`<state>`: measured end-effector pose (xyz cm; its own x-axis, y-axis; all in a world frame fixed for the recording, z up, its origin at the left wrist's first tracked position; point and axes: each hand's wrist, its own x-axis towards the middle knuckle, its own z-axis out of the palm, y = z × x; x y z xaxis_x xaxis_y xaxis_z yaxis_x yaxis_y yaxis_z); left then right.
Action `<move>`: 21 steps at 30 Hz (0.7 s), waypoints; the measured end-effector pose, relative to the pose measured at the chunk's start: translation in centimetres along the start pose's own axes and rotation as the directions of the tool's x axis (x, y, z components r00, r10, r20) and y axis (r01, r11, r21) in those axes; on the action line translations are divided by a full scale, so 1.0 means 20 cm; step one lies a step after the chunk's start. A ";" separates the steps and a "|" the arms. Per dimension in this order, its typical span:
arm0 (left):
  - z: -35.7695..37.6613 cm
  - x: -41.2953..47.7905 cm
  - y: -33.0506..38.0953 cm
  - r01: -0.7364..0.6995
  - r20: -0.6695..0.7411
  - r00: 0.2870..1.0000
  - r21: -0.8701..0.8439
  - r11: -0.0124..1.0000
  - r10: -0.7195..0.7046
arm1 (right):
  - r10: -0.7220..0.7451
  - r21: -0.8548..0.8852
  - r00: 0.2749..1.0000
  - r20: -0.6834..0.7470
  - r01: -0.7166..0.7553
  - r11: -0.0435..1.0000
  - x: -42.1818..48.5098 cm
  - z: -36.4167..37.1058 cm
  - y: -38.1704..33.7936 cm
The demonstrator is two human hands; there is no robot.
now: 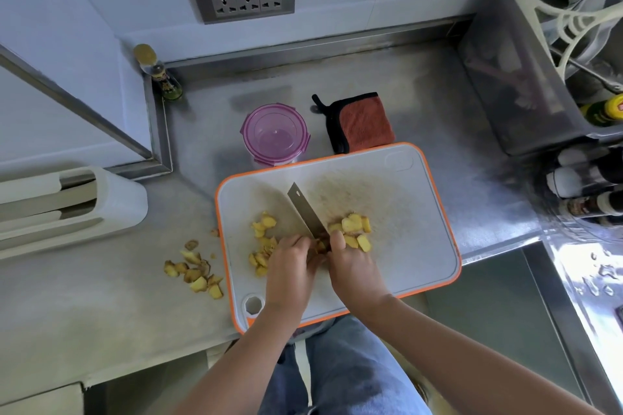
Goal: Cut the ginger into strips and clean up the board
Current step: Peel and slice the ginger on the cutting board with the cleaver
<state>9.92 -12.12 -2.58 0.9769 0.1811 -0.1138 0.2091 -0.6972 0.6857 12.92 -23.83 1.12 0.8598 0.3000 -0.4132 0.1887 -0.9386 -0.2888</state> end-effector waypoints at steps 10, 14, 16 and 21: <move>0.00 0.00 0.01 -0.002 -0.024 1.000 -0.021 1.000 0.001 | 0.026 0.179 0.998 -0.049 -0.017 0.984 0.00 0.02 0.08; 0.01 -0.01 0.00 0.038 -0.027 0.999 -0.106 0.994 -0.041 | 0.044 0.253 0.995 -0.088 -0.021 0.967 -0.03 -0.03 0.10; 0.02 -0.01 -0.01 0.079 -0.012 0.996 -0.236 0.969 -0.084 | 0.005 0.219 0.994 -0.109 0.020 0.976 -0.05 -0.07 0.10; 0.03 -0.02 -0.02 0.103 -0.042 0.992 -0.297 0.949 -0.121 | -0.050 0.113 0.998 -0.038 0.054 0.992 -0.10 -0.13 0.08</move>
<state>9.56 -12.40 -3.24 0.9417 0.2927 -0.1657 0.2858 -0.4369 0.8529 12.73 -26.35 3.81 0.8669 0.3394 -0.3650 0.1796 -0.8958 -0.4064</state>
